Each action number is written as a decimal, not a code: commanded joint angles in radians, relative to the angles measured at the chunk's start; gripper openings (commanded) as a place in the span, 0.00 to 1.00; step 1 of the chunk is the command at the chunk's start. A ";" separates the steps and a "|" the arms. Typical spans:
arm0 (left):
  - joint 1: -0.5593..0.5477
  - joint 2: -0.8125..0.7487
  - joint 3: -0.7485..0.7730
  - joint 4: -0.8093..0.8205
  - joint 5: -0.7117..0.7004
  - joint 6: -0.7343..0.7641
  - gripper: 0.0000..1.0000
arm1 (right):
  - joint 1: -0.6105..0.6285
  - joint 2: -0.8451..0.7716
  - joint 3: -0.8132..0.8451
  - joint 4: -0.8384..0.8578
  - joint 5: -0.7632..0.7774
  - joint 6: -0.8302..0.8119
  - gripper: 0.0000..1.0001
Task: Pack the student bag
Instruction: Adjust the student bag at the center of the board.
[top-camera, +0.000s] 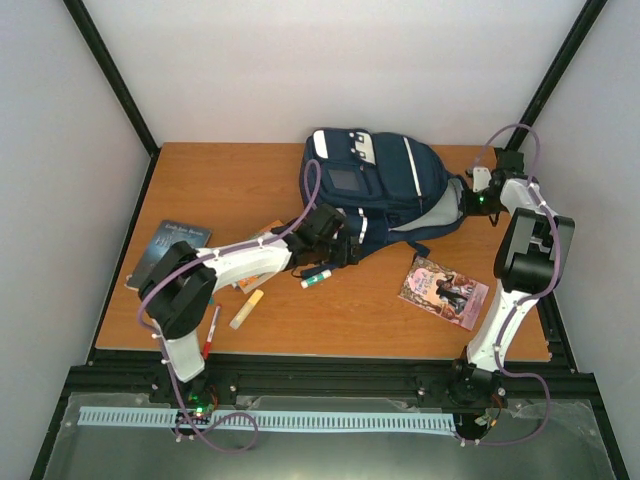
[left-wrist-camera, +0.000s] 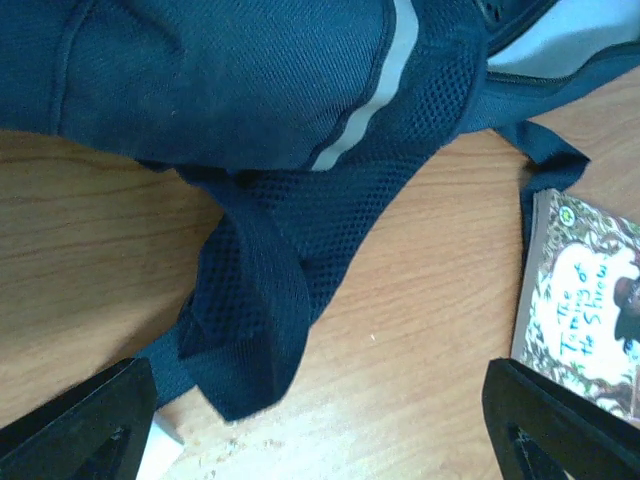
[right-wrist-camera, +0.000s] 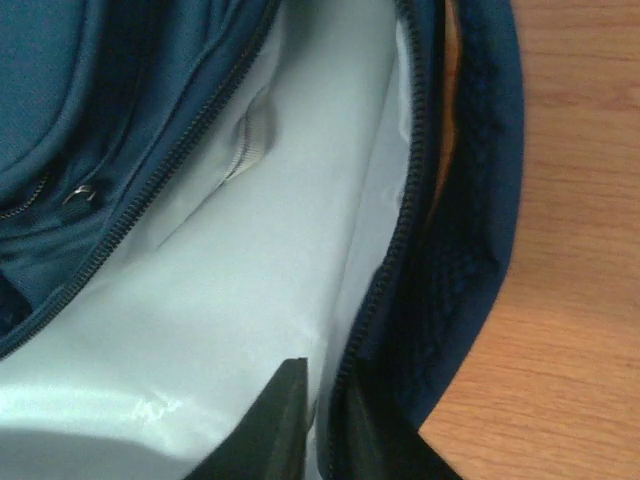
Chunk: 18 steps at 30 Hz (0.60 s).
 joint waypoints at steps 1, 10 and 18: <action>0.002 0.067 0.095 -0.017 -0.029 -0.028 0.92 | -0.005 -0.035 -0.031 -0.047 -0.085 0.009 0.04; 0.059 0.190 0.175 -0.008 -0.003 -0.034 0.94 | 0.011 -0.269 -0.309 -0.035 -0.181 -0.052 0.03; 0.136 0.346 0.335 -0.005 0.033 0.036 0.94 | 0.080 -0.381 -0.415 -0.043 -0.256 -0.069 0.03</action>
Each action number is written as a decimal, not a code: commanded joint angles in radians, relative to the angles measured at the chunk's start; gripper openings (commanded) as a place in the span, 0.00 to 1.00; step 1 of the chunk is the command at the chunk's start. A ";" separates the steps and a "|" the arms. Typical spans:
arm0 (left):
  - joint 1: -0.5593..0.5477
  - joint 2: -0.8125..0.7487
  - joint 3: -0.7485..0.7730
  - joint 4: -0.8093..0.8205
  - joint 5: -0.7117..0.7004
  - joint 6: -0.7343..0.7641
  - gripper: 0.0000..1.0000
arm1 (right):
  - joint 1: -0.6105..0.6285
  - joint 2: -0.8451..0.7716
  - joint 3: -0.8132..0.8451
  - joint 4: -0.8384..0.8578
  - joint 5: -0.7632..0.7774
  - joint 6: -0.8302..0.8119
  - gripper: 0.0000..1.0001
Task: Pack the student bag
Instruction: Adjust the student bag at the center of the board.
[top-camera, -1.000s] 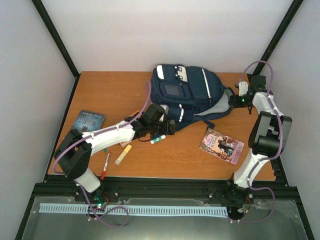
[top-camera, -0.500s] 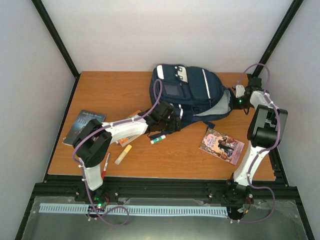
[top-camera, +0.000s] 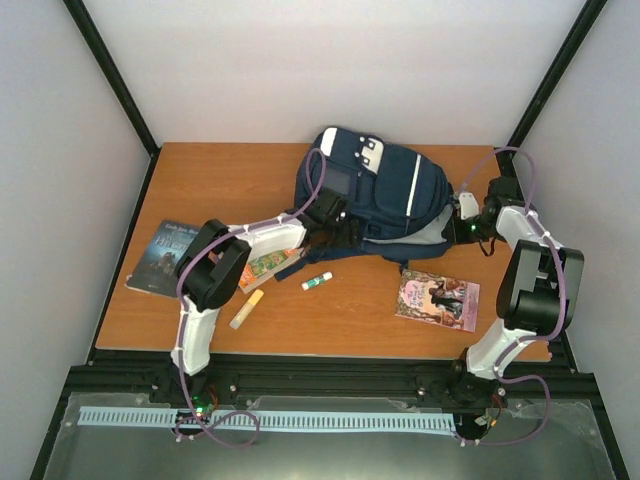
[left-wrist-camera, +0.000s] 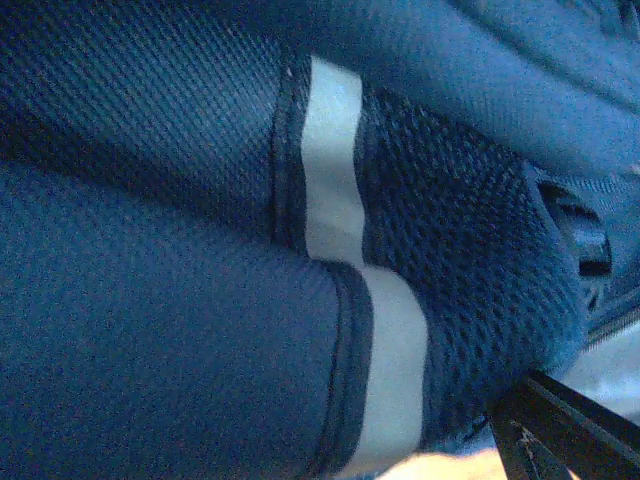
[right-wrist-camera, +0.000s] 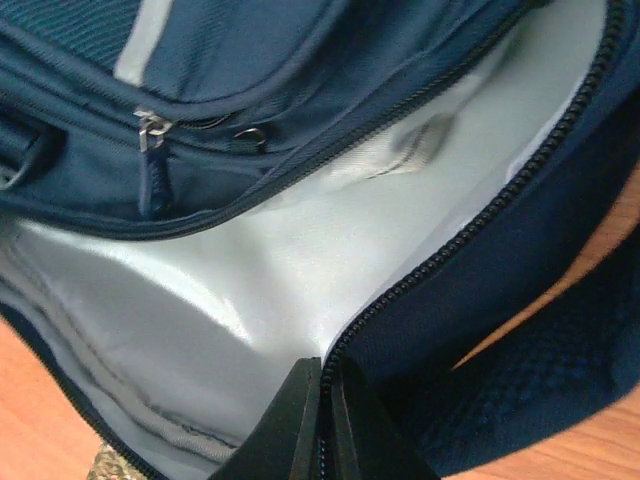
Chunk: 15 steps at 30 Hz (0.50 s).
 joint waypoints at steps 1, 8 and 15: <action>0.039 0.080 0.132 0.006 0.022 0.059 0.94 | 0.063 -0.057 -0.031 -0.008 -0.087 -0.031 0.03; 0.056 0.206 0.320 -0.030 0.047 0.103 0.94 | 0.211 -0.088 -0.070 -0.029 -0.097 -0.048 0.03; 0.062 0.300 0.464 -0.065 0.066 0.105 0.94 | 0.352 -0.111 -0.107 -0.036 -0.162 -0.011 0.03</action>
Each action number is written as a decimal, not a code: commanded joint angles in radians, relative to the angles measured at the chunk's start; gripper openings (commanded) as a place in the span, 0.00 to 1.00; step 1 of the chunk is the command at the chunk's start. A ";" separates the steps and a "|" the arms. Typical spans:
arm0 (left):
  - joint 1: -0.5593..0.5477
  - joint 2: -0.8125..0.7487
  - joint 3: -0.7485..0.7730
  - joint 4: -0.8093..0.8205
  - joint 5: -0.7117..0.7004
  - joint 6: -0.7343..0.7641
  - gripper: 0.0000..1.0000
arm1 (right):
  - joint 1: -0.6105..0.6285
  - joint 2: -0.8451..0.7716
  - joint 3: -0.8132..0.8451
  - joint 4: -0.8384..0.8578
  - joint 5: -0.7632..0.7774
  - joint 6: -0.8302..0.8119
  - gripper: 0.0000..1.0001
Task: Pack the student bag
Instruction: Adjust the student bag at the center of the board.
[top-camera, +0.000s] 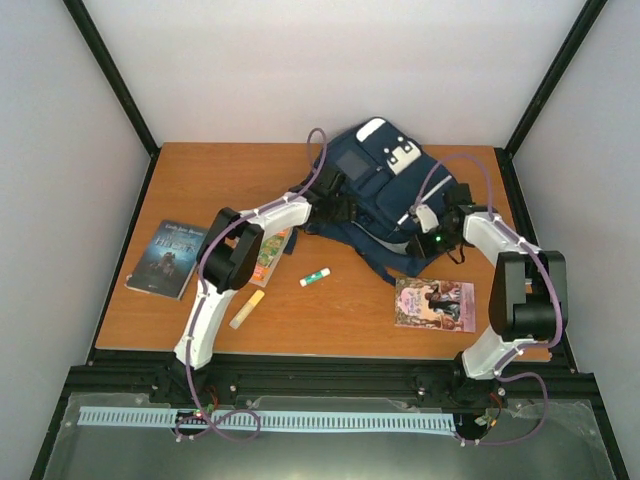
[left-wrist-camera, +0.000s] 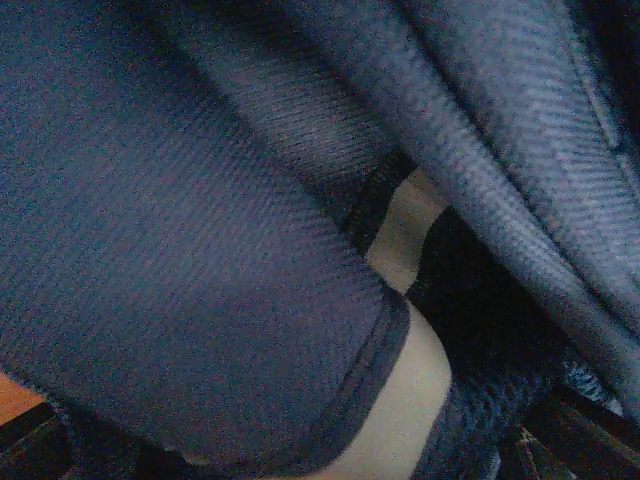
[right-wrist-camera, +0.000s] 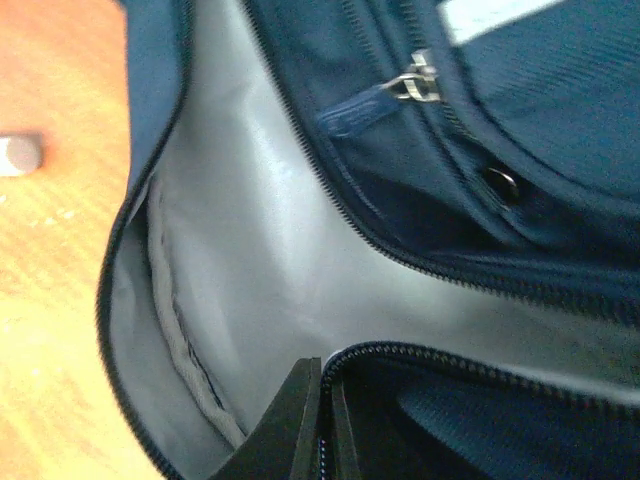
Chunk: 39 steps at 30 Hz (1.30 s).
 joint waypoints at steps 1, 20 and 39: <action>-0.030 0.050 0.106 0.046 0.086 0.013 0.94 | 0.124 -0.034 -0.014 -0.011 -0.164 0.011 0.03; 0.016 -0.175 0.106 -0.127 0.030 0.104 0.98 | 0.267 -0.118 0.115 -0.108 -0.188 0.025 0.57; 0.013 -0.656 -0.642 0.010 0.126 0.078 0.92 | -0.393 -0.132 0.030 -0.075 -0.019 -0.079 1.00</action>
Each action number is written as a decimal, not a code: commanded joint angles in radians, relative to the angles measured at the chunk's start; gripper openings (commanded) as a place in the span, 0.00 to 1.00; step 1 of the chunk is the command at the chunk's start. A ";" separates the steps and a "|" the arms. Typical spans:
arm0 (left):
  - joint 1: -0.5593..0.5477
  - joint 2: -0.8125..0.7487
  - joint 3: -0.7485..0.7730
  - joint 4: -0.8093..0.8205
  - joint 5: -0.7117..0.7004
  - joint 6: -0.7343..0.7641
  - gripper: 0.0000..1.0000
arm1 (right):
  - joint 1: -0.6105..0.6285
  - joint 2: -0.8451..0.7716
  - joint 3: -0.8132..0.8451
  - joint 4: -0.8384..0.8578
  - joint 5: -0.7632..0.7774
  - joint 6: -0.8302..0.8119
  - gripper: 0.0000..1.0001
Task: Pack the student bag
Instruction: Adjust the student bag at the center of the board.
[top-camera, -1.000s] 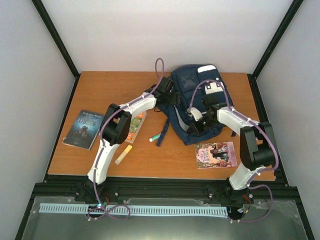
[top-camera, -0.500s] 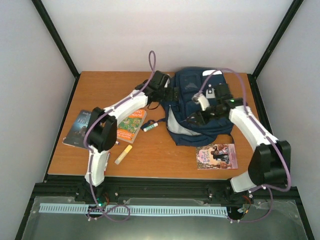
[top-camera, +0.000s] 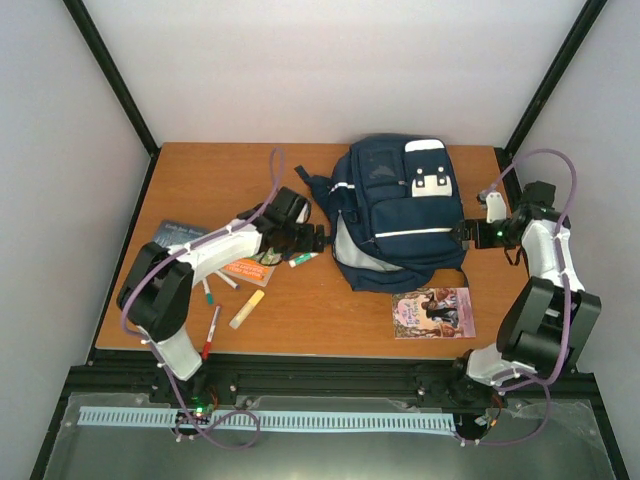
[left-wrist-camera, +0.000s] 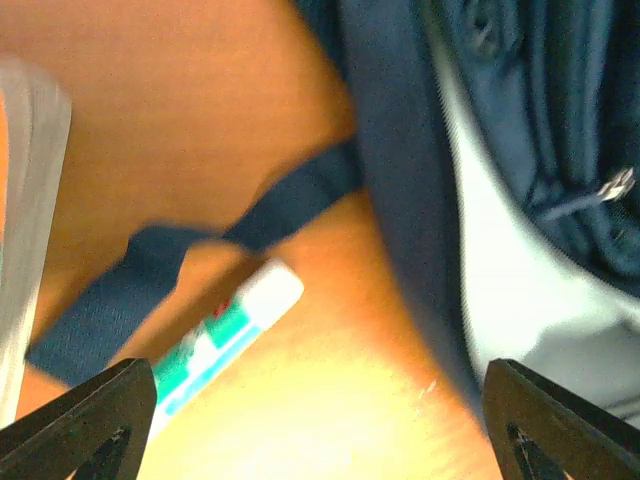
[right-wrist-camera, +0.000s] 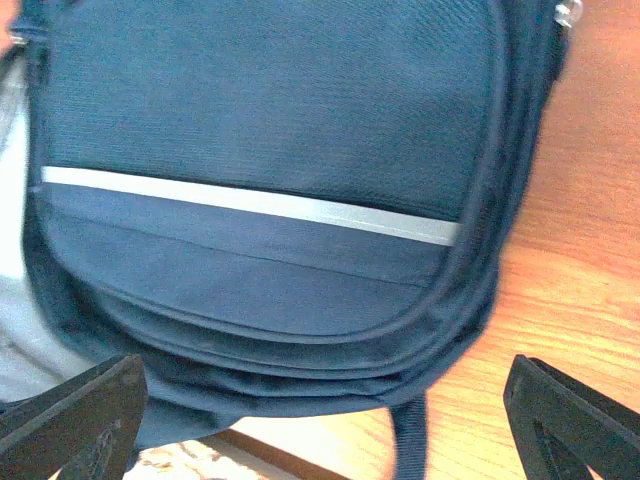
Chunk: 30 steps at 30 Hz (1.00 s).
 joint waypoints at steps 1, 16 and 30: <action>-0.011 -0.096 -0.116 0.072 0.070 0.004 0.92 | -0.028 0.072 -0.022 0.067 0.084 0.004 1.00; -0.137 -0.040 -0.191 0.167 0.060 -0.038 0.90 | 0.106 0.244 -0.018 0.051 -0.018 0.047 0.97; -0.141 -0.322 -0.234 0.007 0.078 -0.060 1.00 | 0.017 -0.046 -0.056 -0.226 0.028 -0.295 0.99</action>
